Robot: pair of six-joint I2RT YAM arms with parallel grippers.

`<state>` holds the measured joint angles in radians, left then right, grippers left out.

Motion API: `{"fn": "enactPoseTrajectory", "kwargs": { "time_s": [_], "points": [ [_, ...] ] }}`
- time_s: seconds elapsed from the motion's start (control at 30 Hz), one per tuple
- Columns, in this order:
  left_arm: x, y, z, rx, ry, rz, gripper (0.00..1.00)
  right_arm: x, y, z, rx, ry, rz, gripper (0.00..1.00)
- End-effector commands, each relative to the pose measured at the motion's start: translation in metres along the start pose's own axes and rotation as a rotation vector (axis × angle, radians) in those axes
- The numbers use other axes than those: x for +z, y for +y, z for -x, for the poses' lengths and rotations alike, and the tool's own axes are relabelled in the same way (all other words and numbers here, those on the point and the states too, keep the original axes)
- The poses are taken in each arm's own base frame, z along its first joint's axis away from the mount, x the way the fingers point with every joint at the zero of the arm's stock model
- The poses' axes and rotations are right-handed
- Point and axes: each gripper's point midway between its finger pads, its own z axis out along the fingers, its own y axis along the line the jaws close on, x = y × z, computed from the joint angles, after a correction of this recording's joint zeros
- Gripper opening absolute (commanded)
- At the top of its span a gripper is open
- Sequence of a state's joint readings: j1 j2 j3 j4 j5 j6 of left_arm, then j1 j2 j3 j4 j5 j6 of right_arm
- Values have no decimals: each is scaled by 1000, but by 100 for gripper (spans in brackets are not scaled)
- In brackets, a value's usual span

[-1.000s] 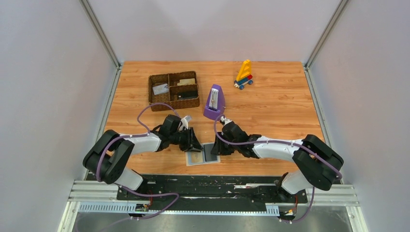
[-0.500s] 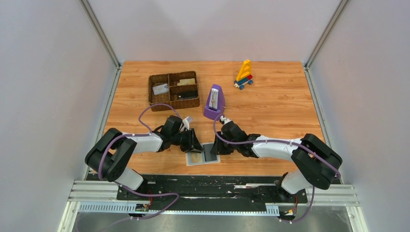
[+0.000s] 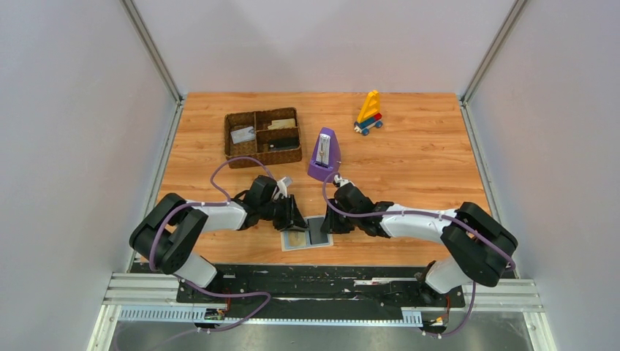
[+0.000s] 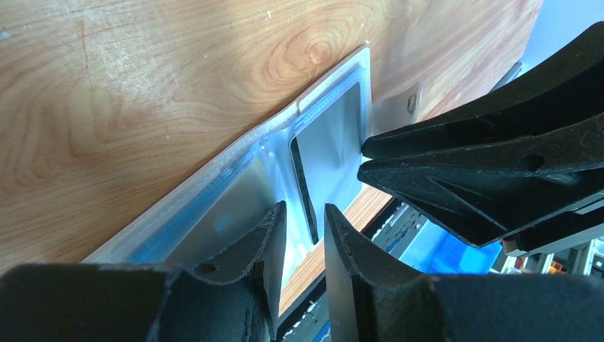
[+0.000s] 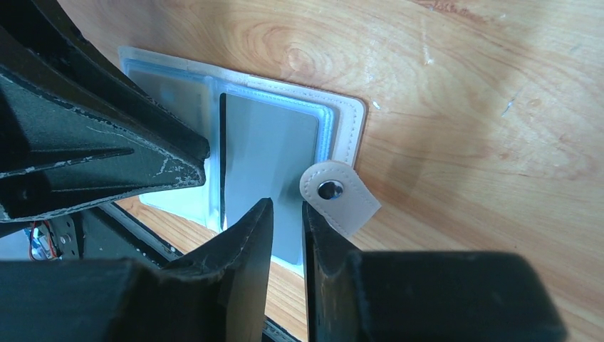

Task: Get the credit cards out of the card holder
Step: Remove the credit card from the card holder.

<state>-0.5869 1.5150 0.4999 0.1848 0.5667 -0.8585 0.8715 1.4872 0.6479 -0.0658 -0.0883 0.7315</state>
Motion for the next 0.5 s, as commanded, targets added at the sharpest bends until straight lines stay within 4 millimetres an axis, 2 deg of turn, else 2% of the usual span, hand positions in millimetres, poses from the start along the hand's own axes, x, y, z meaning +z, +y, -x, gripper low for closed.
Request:
{"fn": "enactPoseTrajectory", "kwargs": {
  "time_s": [0.0, 0.47],
  "points": [
    [5, -3, 6, 26, -21, -2, 34, 4, -6, 0, 0, 10, -28, 23],
    [10, -9, 6, 13, -33, -50, 31, 7, -5, -11, 30, 33, 3, 19]
  ]
}}
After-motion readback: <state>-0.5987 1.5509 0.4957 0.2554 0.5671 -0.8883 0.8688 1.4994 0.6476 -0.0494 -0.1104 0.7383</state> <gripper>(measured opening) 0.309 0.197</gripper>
